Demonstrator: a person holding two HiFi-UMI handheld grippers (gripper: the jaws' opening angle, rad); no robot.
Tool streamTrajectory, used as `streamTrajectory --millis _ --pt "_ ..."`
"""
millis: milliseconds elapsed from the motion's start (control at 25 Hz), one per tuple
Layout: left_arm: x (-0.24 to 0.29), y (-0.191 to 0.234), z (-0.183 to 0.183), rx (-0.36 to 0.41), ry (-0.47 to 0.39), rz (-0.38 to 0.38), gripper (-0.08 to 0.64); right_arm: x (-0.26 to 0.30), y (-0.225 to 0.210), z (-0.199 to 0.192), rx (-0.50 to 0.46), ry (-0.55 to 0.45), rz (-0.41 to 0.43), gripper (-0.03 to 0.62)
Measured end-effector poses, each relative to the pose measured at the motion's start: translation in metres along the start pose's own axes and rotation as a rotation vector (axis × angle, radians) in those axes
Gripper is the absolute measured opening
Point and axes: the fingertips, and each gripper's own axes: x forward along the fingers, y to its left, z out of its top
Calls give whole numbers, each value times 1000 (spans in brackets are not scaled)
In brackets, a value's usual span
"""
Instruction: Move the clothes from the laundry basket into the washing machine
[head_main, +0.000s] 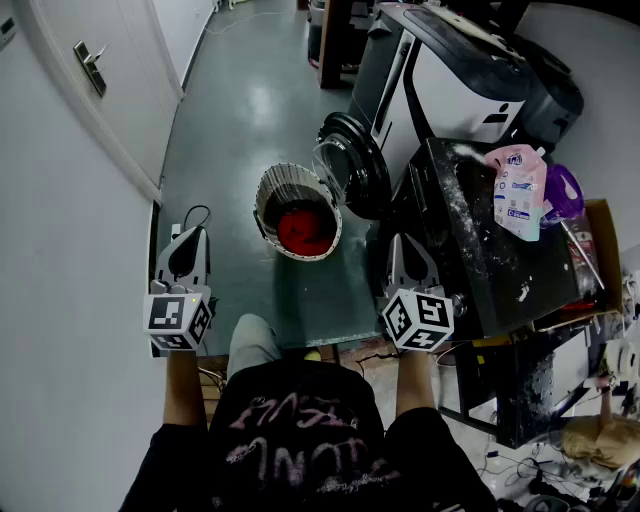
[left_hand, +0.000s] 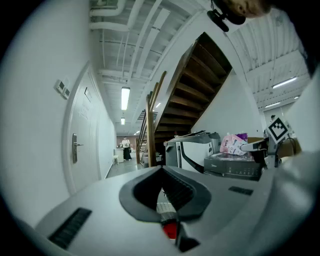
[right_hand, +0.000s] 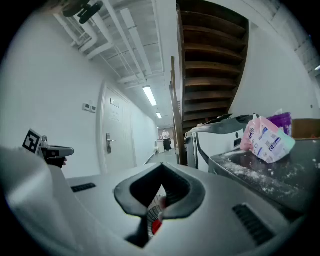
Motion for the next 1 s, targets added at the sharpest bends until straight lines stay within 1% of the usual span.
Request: streamTrajectory --millis 120,320,440,560,760,800,840,920,1000 --pt "1 0 0 1 -4 -4 11 2 3 -1 -12 -6 -8 3" --pt "-3 -2 -2 -1 1 -7 11 1 7 -4 -6 -3 3 3" --pt "-4 -2 -2 -5 -3 -1 11 0 5 -5 0 -1 -5 3" --pt "-5 -4 0 4 -9 8 11 -3 1 -4 7 -17 -17 4" --pt "-6 -9 1 10 -5 -2 11 -7 3 -1 11 -39 -7 5" --pt "-6 -10 1 9 -4 -5 11 -8 3 -1 12 -38 -5 11" --pt "-7 -11 1 8 -3 -8 11 -9 4 -2 14 -37 0 36" --pt "-7 -14 3 7 -2 -16 14 -11 6 -2 15 -35 14 53" --pt "-7 -17 4 10 -3 -19 30 -12 7 -2 13 -35 33 81"
